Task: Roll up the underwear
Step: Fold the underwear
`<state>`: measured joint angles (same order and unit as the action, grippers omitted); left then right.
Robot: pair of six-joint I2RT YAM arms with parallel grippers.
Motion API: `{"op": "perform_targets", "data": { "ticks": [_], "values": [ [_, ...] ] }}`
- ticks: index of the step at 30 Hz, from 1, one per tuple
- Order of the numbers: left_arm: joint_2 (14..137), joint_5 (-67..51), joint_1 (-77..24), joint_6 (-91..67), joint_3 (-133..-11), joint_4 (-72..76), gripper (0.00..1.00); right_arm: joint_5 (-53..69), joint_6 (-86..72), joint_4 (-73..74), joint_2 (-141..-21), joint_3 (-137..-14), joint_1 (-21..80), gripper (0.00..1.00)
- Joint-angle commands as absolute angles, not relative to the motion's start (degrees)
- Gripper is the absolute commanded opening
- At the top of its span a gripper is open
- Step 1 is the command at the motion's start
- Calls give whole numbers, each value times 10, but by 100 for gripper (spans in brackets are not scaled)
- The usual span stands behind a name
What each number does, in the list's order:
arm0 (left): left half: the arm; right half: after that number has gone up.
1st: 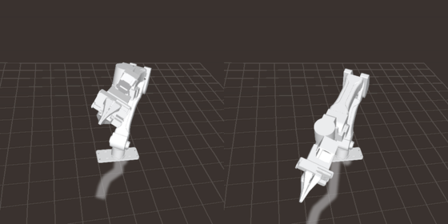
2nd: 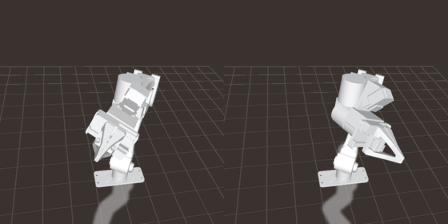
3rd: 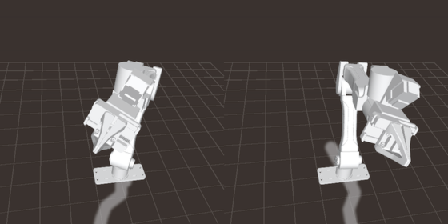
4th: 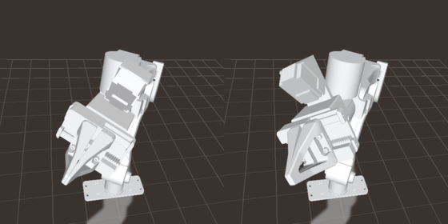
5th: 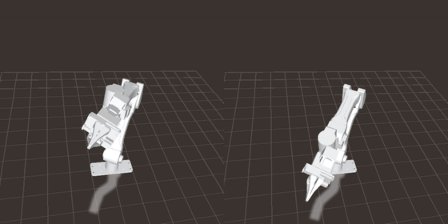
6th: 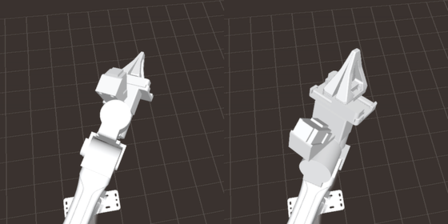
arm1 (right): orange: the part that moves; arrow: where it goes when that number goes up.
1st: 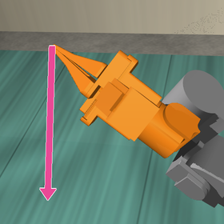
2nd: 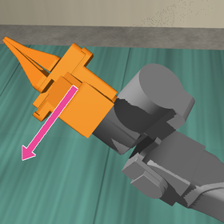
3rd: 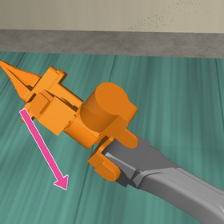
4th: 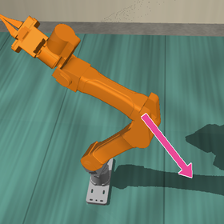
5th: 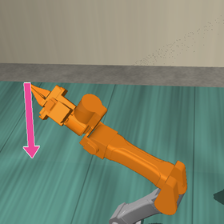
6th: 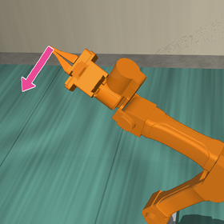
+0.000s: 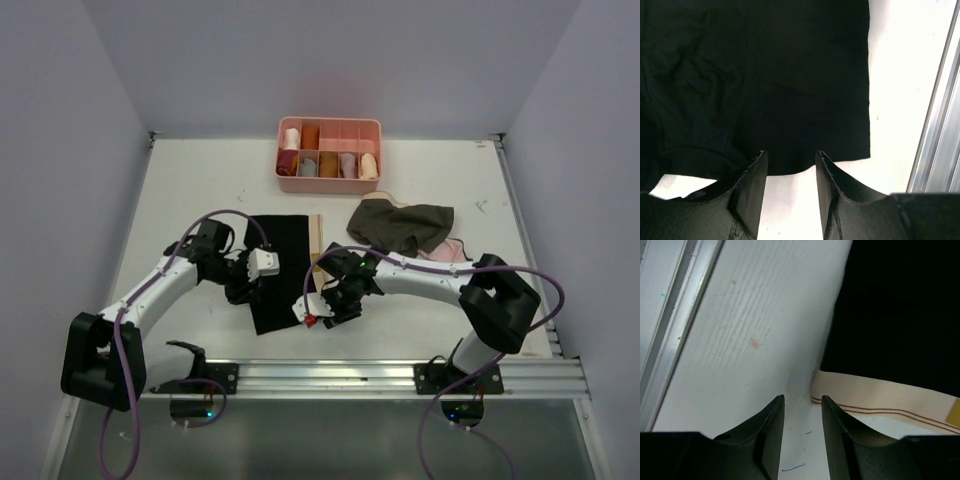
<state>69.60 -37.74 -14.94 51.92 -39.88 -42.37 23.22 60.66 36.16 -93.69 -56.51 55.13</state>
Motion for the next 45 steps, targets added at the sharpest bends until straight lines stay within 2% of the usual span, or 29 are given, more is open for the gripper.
{"op": "perform_targets", "data": {
  "ticks": [1,12,16,21,23,25,28,31,35,45],
  "values": [
    [693,-407,-142,492,-396,-393,46,208,611,295,-939,-566,547,39],
    [671,-396,-134,520,-390,-425,46,196,614,251,-963,-530,557,37],
    [666,-391,-134,537,-386,-434,46,185,605,255,-954,-532,557,41],
    [667,-395,-135,559,-392,-448,46,178,601,258,-950,-528,560,40],
    [656,-414,-141,606,-401,-491,45,173,598,245,-955,-518,564,30],
    [633,-412,-158,621,-385,-497,45,164,593,236,-963,-519,570,13],
    [564,-358,-240,621,-336,-468,45,172,572,241,-975,-540,570,0],
    [518,-311,-304,618,-291,-435,43,184,554,253,-984,-562,570,0],
    [566,-273,-362,636,-289,-443,41,206,515,266,-999,-584,563,0],
    [592,-199,-391,646,-224,-358,43,241,501,298,-1012,-611,538,0]
  ]
}}
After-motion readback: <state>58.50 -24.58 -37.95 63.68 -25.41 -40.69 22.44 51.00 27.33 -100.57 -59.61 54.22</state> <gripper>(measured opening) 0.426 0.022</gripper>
